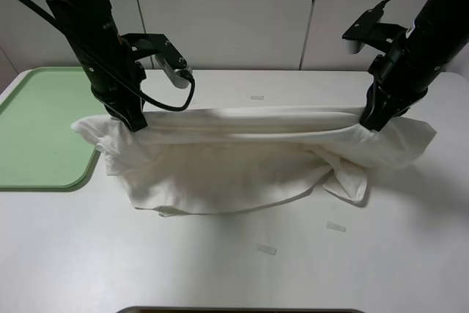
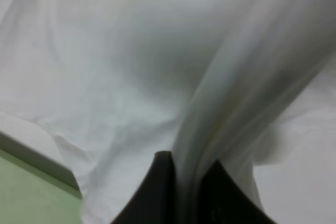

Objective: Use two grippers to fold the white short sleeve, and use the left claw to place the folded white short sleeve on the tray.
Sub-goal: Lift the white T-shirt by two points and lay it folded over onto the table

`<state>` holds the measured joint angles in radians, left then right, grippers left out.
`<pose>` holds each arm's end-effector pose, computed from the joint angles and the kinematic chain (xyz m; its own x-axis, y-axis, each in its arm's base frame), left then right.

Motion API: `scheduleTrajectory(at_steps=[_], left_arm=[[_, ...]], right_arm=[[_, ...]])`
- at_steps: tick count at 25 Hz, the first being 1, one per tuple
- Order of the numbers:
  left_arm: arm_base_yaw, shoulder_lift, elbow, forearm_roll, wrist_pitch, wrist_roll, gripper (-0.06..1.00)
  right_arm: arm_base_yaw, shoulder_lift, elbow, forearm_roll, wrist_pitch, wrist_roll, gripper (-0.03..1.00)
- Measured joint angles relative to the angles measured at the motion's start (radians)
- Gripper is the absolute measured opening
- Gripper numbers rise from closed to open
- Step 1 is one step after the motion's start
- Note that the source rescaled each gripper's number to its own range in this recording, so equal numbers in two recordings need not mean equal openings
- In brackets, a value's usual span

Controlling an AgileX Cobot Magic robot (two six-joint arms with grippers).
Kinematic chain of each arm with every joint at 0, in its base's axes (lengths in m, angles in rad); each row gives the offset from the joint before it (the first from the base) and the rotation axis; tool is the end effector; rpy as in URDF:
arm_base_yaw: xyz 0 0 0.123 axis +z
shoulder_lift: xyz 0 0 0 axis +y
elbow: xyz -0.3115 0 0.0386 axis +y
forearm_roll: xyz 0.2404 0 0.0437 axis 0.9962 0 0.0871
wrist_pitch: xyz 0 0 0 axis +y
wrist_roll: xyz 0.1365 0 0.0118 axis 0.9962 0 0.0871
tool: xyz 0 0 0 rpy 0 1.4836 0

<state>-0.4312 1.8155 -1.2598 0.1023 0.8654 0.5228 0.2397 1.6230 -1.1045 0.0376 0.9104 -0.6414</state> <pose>0.3428 -0.1460 0.1934 -0.5114 0.8452 -0.1552 0.8230 0.5337 0.1946 0.3063 0.0790 0.2175 -0.6294 -0.7503 -0.2021 -0.7471 0.6559 -0.1083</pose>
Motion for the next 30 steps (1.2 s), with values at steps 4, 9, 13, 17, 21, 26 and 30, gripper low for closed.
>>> scheduleTrajectory(at_steps=[4,9,13,17,21,26,30], left_arm=[[0.000,0.000,0.000,0.000,0.000,0.000,0.02],[0.009,0.000,0.000,0.060,0.027,-0.001,0.30],[0.026,0.000,0.004,0.114,0.028,-0.027,0.80],[0.026,0.000,0.005,0.114,-0.019,-0.048,0.98],[0.026,0.000,0.005,0.114,-0.030,-0.049,1.00],[0.026,0.000,0.005,0.114,-0.031,-0.049,1.00],[0.026,-0.006,-0.035,0.114,-0.064,-0.091,1.00]], right_arm=[[0.000,0.000,0.000,0.009,0.019,0.000,0.00],[-0.012,-0.002,0.000,-0.059,0.039,0.011,0.26],[-0.023,-0.004,0.000,-0.109,0.054,0.054,0.77],[-0.023,-0.005,0.000,-0.114,0.043,0.071,0.99],[-0.023,-0.005,0.000,-0.114,0.029,0.073,1.00],[-0.023,-0.019,0.000,-0.114,0.021,0.079,1.00],[-0.023,-0.074,0.000,-0.106,-0.051,0.141,1.00]])
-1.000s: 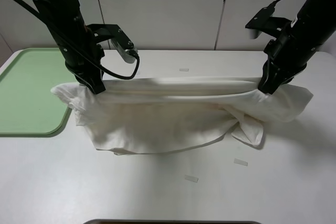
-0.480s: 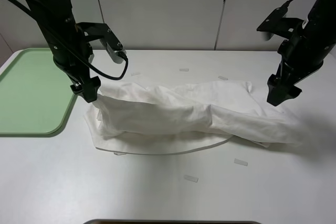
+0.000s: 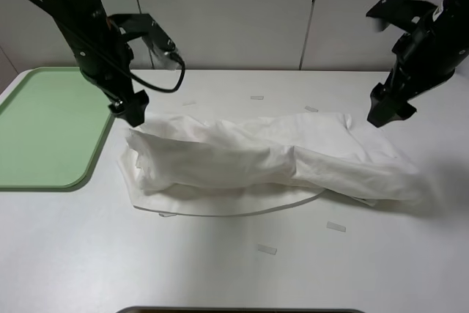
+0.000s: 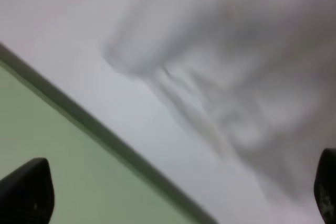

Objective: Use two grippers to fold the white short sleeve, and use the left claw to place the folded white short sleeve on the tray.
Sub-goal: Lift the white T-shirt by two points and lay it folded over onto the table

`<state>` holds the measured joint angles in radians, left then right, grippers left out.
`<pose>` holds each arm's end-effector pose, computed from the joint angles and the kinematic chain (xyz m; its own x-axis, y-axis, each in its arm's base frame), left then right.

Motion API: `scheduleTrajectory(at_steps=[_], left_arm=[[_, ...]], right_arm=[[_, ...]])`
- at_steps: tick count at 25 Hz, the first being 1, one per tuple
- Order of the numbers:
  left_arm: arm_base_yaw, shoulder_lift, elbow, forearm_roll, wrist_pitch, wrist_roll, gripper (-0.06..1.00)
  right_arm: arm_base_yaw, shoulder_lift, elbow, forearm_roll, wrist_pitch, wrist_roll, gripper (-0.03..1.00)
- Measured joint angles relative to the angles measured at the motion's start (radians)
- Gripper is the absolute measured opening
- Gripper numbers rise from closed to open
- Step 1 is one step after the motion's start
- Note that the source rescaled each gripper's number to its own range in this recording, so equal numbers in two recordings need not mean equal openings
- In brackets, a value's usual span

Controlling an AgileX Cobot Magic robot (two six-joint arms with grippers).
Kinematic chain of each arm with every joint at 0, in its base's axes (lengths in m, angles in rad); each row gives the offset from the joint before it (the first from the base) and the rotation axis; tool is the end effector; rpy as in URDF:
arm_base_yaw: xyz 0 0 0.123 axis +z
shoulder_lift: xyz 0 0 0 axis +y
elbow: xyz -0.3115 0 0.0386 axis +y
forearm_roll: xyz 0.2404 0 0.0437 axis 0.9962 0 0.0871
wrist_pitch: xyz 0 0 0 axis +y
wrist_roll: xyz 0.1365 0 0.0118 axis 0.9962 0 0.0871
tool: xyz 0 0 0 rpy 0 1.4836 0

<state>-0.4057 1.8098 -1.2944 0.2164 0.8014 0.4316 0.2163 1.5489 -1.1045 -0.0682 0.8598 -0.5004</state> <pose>0.3654 -0.1339 0.2090 -0.5318 0.8207 -0.2088 0.7595 0.5713 0.3112 0.3092 0.0607 0.2430 -0.6811 -0.6797 -0.2721 -0.6430 0.7331 -0.2216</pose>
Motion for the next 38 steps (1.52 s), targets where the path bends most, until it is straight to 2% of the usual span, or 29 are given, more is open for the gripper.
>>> scheduleTrajectory(at_steps=[4,6,9,11,16,22,24,25,30,38], left_arm=[[-0.001,-0.001,-0.040,-0.015,-0.129,-0.100,0.99],[-0.001,-0.001,-0.040,-0.032,-0.147,-0.105,0.99],[-0.005,0.021,-0.042,-0.119,-0.194,-0.109,0.99],[-0.018,0.056,-0.042,-0.138,-0.199,-0.112,0.98],[-0.096,0.157,-0.042,-0.144,-0.145,-0.109,0.98],[-0.178,0.182,-0.042,-0.148,-0.080,-0.100,0.98],[-0.202,0.182,-0.042,-0.148,-0.043,-0.100,0.97],[-0.224,0.182,-0.042,-0.149,0.008,-0.098,0.97],[-0.239,0.182,-0.037,-0.206,0.131,-0.097,0.97],[-0.239,0.181,0.101,-0.225,0.147,-0.070,0.97]], right_arm=[[0.000,-0.055,0.000,0.007,-0.062,0.126,1.00],[0.000,-0.061,0.000,0.008,-0.065,0.162,1.00],[0.000,-0.063,0.000,0.032,-0.065,0.193,1.00],[0.000,-0.063,0.000,0.049,-0.065,0.199,1.00],[0.000,-0.063,0.000,0.062,-0.065,0.202,1.00],[0.000,-0.063,0.000,0.068,-0.065,0.202,1.00],[0.000,-0.063,0.000,0.068,-0.065,0.202,1.00],[0.000,-0.063,0.000,0.062,-0.065,0.202,1.00],[0.000,-0.063,0.000,0.062,-0.065,0.202,1.00],[0.000,-0.063,0.000,0.101,-0.065,0.202,1.00]])
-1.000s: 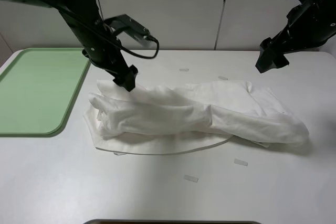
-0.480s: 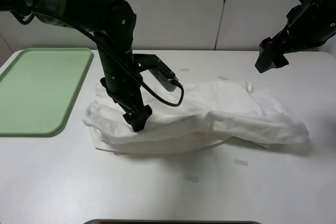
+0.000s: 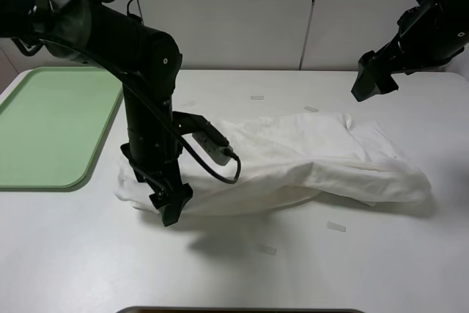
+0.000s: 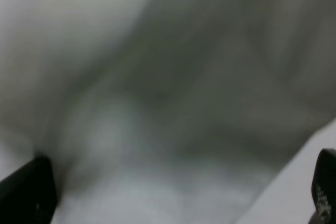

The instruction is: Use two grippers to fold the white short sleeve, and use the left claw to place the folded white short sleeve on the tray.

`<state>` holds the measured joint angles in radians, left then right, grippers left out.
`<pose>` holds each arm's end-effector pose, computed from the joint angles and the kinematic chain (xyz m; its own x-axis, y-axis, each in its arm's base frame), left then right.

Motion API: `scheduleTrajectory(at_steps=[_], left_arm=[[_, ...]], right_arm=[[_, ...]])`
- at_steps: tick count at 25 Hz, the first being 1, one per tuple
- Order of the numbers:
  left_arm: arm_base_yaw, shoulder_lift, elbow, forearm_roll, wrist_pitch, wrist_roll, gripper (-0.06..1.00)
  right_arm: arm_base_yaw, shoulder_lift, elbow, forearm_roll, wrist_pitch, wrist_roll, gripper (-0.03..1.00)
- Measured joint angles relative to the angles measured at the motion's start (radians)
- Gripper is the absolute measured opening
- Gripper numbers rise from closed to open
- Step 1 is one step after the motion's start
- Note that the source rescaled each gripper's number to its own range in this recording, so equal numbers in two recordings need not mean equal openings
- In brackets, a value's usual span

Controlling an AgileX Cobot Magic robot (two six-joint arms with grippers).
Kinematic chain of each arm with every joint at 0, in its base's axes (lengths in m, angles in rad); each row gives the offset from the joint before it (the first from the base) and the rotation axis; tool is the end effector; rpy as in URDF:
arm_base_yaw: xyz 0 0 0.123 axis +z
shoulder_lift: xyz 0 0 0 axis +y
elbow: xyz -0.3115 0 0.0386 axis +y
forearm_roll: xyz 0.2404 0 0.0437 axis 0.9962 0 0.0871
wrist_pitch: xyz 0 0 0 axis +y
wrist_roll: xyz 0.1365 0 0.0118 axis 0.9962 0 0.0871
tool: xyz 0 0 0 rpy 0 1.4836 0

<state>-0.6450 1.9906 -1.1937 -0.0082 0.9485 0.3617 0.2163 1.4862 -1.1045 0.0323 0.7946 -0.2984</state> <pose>0.2787 -0.2108 0.1139 -0.5360 0.8405 0.0795 0.8410 0.5398 -0.0367 0.3069 0.0707 0.2662 -0.7715 -0.4482 -0.4516 -0.4521 0.8856 -0.1066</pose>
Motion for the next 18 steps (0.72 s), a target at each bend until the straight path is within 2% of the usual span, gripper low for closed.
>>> scheduleTrajectory(at_steps=[3,9,14,17,18], left_arm=[[0.000,-0.008,0.008,-0.001,0.016,0.000,0.97],[0.000,-0.058,0.010,0.015,0.072,0.000,0.95],[0.000,-0.132,0.010,0.061,0.072,-0.005,0.95],[0.000,-0.256,0.010,0.133,0.070,-0.045,0.95],[0.000,-0.256,0.010,0.133,0.070,-0.045,0.95]], right_arm=[[0.000,0.000,0.000,0.050,0.000,0.000,1.00],[0.000,0.011,0.000,0.067,0.000,0.004,1.00],[0.000,0.011,0.000,0.067,0.000,0.015,1.00],[0.000,0.011,0.000,0.067,0.000,0.034,1.00],[0.000,0.011,0.000,0.067,0.000,0.044,1.00]])
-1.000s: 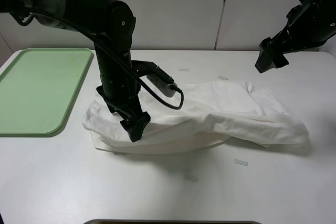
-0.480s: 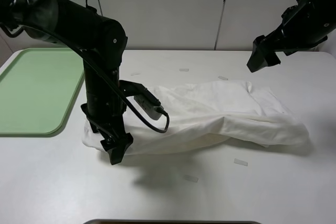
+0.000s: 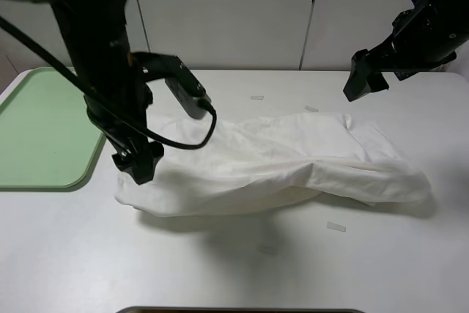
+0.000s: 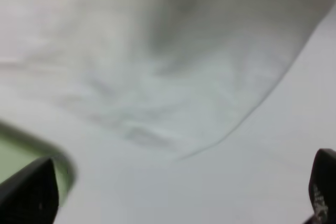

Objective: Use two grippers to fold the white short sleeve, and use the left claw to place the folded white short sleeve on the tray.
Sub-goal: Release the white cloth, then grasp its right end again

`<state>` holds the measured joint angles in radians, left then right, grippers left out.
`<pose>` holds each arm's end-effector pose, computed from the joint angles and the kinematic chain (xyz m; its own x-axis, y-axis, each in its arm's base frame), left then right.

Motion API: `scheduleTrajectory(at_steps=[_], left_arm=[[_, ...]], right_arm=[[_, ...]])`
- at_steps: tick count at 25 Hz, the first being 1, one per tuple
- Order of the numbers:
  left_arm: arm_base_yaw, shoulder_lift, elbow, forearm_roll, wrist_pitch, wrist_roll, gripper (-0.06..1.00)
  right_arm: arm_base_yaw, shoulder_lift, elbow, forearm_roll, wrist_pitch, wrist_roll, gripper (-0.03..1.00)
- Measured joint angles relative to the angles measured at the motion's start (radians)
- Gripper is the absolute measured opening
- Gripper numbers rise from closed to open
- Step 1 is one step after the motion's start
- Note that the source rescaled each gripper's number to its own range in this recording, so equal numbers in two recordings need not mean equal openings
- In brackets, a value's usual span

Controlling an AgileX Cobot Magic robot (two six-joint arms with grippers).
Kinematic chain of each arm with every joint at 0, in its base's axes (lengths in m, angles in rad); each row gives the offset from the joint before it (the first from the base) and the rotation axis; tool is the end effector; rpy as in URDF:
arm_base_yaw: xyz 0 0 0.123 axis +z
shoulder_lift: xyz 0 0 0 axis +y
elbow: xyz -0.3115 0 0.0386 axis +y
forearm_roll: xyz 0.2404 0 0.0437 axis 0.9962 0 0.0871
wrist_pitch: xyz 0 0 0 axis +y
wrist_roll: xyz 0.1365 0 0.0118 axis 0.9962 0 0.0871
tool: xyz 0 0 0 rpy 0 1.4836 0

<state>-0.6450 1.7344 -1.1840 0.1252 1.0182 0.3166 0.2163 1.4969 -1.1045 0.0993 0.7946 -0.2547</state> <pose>0.2717 -0.1862 0.1999 -0.5179 0.8542 -0.0466 0.8443 0.5192 0.1328 0.3071 0.0774 0.2633 -0.8092 -0.3657 -0.4598 -0.4013 0.9157 -0.0220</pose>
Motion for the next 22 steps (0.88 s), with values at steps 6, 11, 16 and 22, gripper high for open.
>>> scheduleTrajectory(at_steps=[6,11,16,22], left_arm=[[0.009,-0.206,0.000,0.089,-0.007,-0.104,0.95],[0.099,-0.418,0.000,0.092,-0.030,-0.199,0.95],[0.188,-0.609,0.003,0.098,-0.038,-0.215,0.95],[0.217,-0.835,0.117,0.097,-0.040,-0.231,0.95]], right_arm=[[0.000,0.000,0.000,0.009,0.039,0.074,1.00],[0.000,0.000,0.000,0.042,0.069,0.111,1.00],[0.000,0.000,0.000,0.058,0.072,0.114,1.00],[0.000,0.000,0.000,0.059,0.080,0.114,1.00]])
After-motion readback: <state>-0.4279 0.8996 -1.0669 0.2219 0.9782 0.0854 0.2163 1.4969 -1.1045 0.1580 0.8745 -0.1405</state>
